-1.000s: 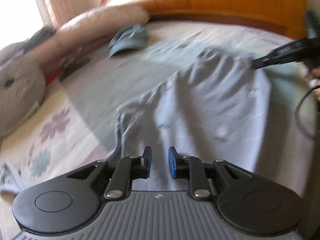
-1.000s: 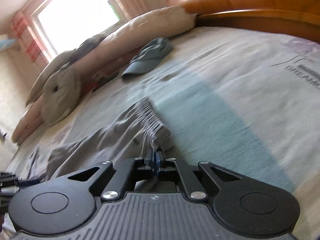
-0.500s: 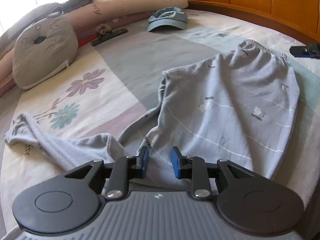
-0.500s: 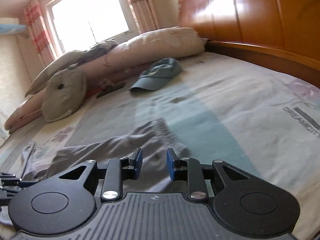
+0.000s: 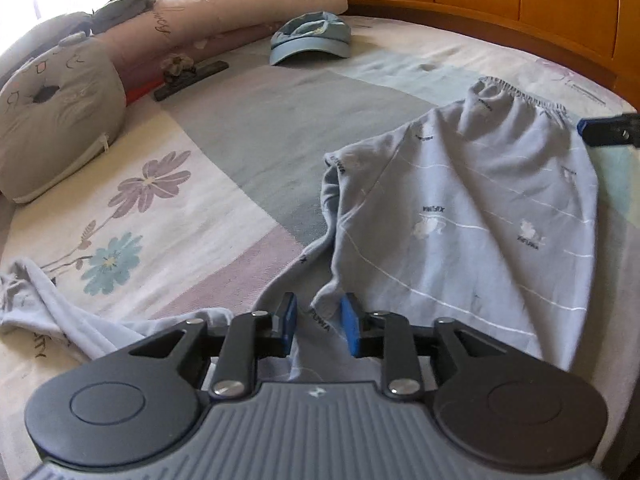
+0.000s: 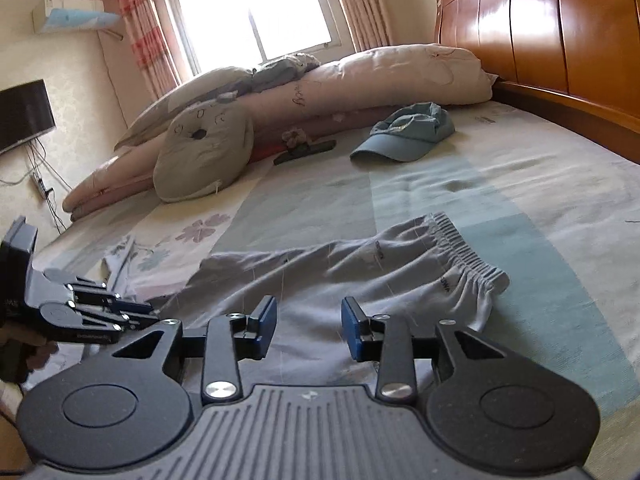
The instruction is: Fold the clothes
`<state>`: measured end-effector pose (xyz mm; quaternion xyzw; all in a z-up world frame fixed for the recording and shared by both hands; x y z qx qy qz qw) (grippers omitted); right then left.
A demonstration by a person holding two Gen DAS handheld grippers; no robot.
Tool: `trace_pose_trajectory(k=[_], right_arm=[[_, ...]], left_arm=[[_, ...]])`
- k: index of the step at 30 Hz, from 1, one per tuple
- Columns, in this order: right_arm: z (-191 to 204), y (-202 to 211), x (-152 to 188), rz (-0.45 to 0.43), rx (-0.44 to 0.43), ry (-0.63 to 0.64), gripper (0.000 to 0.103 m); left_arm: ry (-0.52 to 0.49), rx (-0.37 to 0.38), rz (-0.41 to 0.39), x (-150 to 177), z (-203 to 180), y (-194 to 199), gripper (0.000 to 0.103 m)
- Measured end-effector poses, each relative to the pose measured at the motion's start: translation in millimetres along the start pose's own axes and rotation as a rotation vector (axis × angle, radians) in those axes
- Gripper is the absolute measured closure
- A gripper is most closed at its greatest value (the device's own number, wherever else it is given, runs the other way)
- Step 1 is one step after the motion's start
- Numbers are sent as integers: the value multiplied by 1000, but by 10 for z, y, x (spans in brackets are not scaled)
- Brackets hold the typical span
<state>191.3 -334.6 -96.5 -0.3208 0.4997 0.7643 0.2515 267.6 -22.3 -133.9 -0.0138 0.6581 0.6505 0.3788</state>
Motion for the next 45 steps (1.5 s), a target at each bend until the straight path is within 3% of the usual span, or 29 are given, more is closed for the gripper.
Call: trace_pose_trajectory(k=[2,3,7,9,13,17,20,24,27,30,36,41,45], right_arm=[[3,-25,16,13,5,1,62],[5,-34,16,15,5,0,62],[14,-52,-2,12,6,2,62],[18,-57,-10,11,6,4,62],[19,-124,0,37,13,15,61],[9,-212,32,72,25,20,58],[17,-308,75,105,58,49,56],[9,-421,170,160,130,81,55],[-47,-376,240,161,135,80,54],[-86,-293,225,163,132,69,54],[-45,-248,-120,81,155,154,46],[-146,-381,-175,96,209,162,46],[-248,-381,-52,110,208,120,46]], left_arm=[[-29,-11,-2,4,-54,22,101],[-52,-33,-6,5,-83,37,101],[31,-103,-17,-22,144,50,101],[48,-61,5,-26,206,30,99],[10,-63,8,-12,142,72,93],[24,-45,-77,-43,95,342,90],[24,12,-118,-68,16,456,75],[13,14,-44,-4,-85,274,72],[84,23,31,97,-24,112,71],[97,42,2,29,-7,228,72],[32,104,-126,-495,-141,299,64],[-10,-7,-187,-723,-87,254,64],[54,-106,-121,-761,297,38,65]])
Point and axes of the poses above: each gripper's, at about its wrist camera, not at the fingertips, and y roughly against the way its jaws point, z to its left, x to its underside, the point moved 2 cm from there along -y, roughly the way its jaws point, and after that the axes turned 9 degrees about z, right-handed, at the moved point
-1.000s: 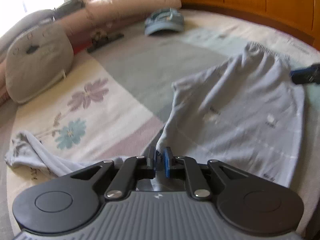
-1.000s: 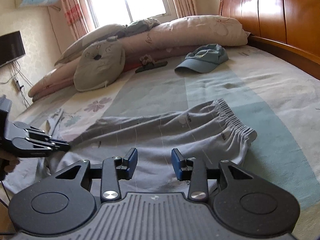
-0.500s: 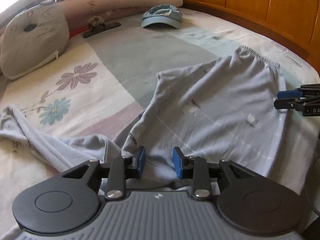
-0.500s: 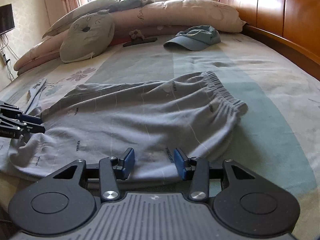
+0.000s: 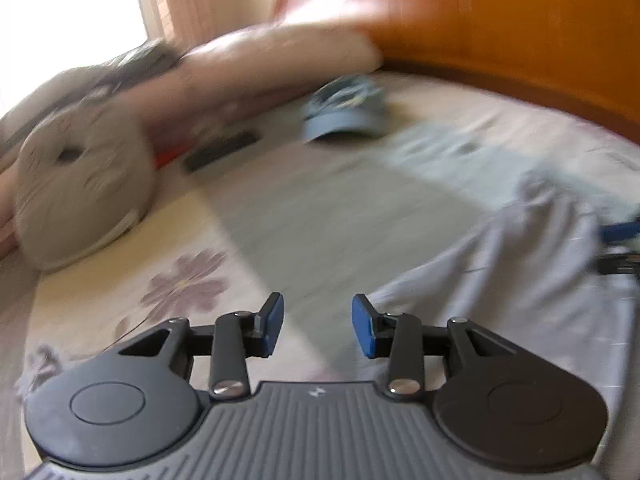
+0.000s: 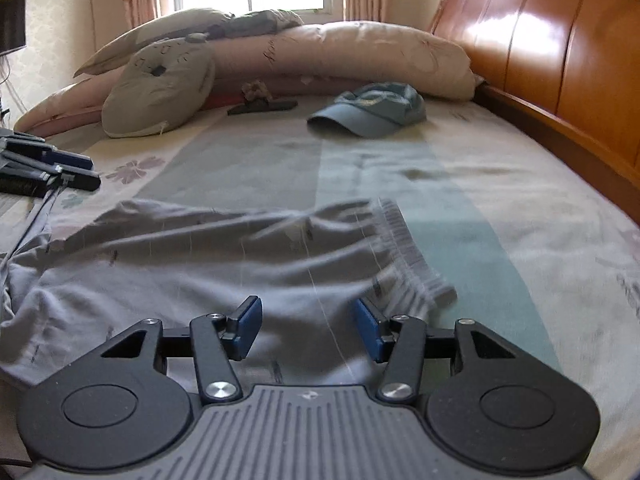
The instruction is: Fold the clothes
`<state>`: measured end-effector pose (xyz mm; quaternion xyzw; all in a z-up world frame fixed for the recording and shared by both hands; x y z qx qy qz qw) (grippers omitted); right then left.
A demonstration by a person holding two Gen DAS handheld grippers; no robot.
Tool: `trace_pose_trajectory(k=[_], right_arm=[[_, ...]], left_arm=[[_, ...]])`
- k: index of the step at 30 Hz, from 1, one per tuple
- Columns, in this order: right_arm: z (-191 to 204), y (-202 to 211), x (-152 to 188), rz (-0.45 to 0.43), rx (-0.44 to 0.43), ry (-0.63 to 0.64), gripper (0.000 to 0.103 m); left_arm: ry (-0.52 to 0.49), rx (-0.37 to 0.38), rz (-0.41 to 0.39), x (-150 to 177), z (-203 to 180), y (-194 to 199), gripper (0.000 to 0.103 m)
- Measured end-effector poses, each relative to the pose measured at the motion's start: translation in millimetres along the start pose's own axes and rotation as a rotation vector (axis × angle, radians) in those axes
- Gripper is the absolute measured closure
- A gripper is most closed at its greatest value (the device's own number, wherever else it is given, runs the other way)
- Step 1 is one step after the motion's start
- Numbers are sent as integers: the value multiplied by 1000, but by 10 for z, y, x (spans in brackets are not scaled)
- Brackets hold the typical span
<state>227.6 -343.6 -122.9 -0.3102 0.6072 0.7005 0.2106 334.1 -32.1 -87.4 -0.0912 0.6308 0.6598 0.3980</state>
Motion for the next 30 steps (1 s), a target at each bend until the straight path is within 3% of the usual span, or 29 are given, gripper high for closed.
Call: trace_pose_trajectory(k=[4,8,12,15,18,21,26,30], right_arm=[[-14,-34,39,5,-8,-39,46],[15,-58,17,7,-23,-62,46],[74,-92,-12,20,-11,-53,46],[127,-109,-18,30,-14,-41,45],[165,-147,-14,40,-15,-37,44],[198,-170,-22,43,-17,-35,43],[215,-171,-32,44,-22,-33,43],[197,-166,-27,39,-28,-47,43]], left_arm=[[-18,41,77,84,83,-297,65],[-44,135,45,129,-31,-322,64],[-59,171,12,134,-121,-277,63],[-100,208,-20,126,-186,-210,55],[-124,221,-31,93,-221,-240,54],[-113,189,-7,44,-220,-388,55],[-39,212,26,-58,-182,-647,55],[77,233,22,-123,14,-740,52]])
Point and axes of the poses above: each gripper's, at about its wrist camera, not at the fingertips, and y roughly against the way its jaws point, z to its left, x to its underside, the point moved 2 cm from there along -y, roughly the way its jaws point, and after that the axes turned 9 degrees about z, right-handed, at the moved point
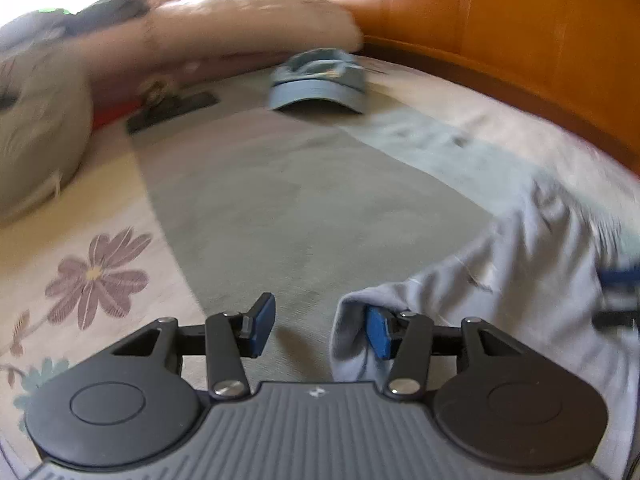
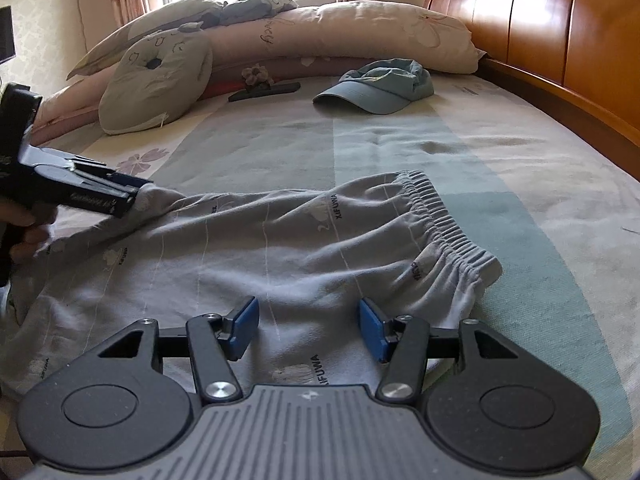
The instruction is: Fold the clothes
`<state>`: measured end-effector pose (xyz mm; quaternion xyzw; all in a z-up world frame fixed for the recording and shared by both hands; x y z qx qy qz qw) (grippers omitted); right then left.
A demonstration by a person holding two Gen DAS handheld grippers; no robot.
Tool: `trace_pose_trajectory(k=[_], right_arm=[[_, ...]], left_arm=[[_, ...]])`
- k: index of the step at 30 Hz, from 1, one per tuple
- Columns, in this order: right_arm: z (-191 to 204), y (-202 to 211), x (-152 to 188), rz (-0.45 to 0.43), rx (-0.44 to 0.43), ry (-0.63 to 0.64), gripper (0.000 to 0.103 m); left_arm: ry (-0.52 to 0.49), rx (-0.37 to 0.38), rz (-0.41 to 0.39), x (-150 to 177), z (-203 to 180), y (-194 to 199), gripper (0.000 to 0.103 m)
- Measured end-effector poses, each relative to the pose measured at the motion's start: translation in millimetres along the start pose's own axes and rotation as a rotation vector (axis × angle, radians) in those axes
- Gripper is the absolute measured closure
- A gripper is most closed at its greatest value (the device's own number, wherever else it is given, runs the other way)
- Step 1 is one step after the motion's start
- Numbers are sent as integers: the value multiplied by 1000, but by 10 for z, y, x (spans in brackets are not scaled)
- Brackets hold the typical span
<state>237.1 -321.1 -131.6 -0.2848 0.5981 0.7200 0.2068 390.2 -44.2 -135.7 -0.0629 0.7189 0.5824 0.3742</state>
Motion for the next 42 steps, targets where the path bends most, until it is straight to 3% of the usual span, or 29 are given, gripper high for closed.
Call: trace_pose_trajectory(k=[4,8,10,13,17,18,20,22,23,26,29,32,34,36,37,42], right_arm=[[-10,5,9,-3,-7,-3,42],[-26,13,18,-10,-14,-10,42],[-33,14,22,-15,-19,-16,41],[-32,15,23,-21,-21,-20,41],[-39,30,26,-29,-26,-28,41],[-42,39,28,-29,-24,-27,41],[-48,58,34,-30,-20,-26,41],[-65,81,41,-29,-13,-27,41],[-85,97,47,-28,-4,-29,41],[-166,160,43,-31,13,-44,41],[-175,210,-72,-68,-9,-22,41],[-74,116,-254,-100,-9,46,39],[-27,-1,-343,-101,-9,79,39],[-114,-145,-310,-45,45,96,39],[-166,-217,-285,-14,79,106,39],[-297,9,-159,-14,25,105,41]], left_arm=[[8,88,15,9,184,37,51],[62,-8,-3,-2,401,238,56],[74,19,-30,8,421,406,56],[7,122,-72,49,207,612,51],[-64,290,-43,102,-168,543,48],[-70,292,-23,109,-225,459,48],[-69,257,25,126,-292,273,47],[-45,130,85,160,-247,84,50],[-44,110,68,172,-225,81,48],[-31,101,65,125,-279,211,49],[-96,165,-1,37,-429,340,44],[-85,187,6,-19,-486,257,42],[-50,149,46,-16,-442,105,42],[-22,59,91,27,-371,-44,43],[-28,50,73,53,-346,-48,41],[-48,29,78,40,-381,57,42]])
Point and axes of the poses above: each gripper's, at about its wrist camera, not at the fingertips, and y roughly against the way its jaws point, z to its left, x to its underside, the point moved 2 cm from there along -y, roughly the way its jaws point, and after that the axes turned 9 degrees about z, right-handed, at the moved point
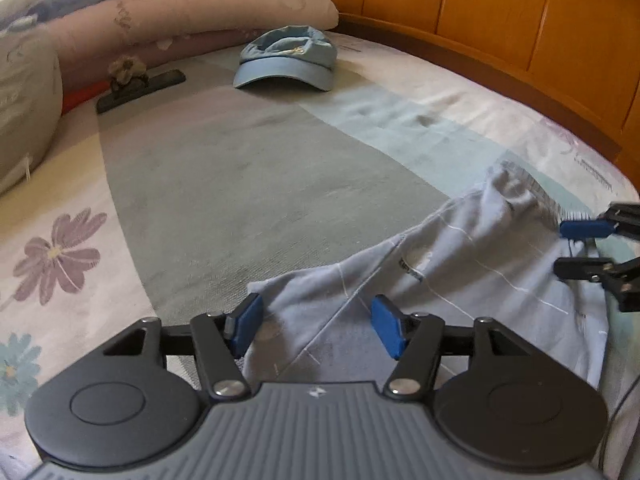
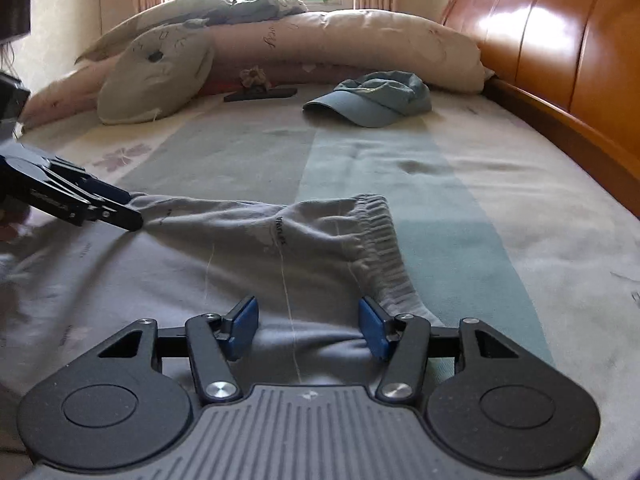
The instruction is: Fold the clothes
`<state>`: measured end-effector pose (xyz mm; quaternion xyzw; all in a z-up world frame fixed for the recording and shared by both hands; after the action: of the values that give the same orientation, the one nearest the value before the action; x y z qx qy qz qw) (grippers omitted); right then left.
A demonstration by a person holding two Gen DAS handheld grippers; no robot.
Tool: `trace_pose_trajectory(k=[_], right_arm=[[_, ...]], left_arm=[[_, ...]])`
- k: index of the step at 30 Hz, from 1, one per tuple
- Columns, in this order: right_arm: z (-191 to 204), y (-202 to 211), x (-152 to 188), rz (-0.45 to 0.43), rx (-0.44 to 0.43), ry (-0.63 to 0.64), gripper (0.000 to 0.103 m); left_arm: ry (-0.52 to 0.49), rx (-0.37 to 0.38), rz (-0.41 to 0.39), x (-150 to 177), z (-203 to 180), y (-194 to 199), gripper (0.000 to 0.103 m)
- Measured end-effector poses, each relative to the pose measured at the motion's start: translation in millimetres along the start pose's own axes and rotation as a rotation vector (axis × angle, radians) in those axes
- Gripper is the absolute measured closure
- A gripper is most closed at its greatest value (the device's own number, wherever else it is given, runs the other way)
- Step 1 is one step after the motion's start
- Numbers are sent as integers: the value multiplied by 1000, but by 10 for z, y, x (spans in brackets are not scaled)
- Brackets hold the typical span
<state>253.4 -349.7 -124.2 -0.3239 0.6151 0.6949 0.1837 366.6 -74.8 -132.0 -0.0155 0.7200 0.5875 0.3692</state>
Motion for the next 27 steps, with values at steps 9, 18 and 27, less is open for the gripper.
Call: trace_pose_trajectory(k=[9,18,27], right_arm=[[913,165,155,17,-93,172,35],[953,343,498,75,-75,105,23],[798,242,451,72,-39,34,9]], left_arm=[[-131,-61,-49,220,-468,513,27],[-123,-96,-74,817,-851,780,24],[0,-4,2,1131,-961,632,21]])
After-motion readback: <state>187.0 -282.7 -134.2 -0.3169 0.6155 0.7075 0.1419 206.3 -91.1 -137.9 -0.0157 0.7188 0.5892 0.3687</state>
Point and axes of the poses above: each gripper's, at about its wrist camera, not at the fingertips, and y roughly against the way its jaws point, z to its left, x to its underside, the point moved 2 cm from there along -y, roughly the way its jaws point, and after that the axes turned 9 degrees about z, right-handed, at the moved point
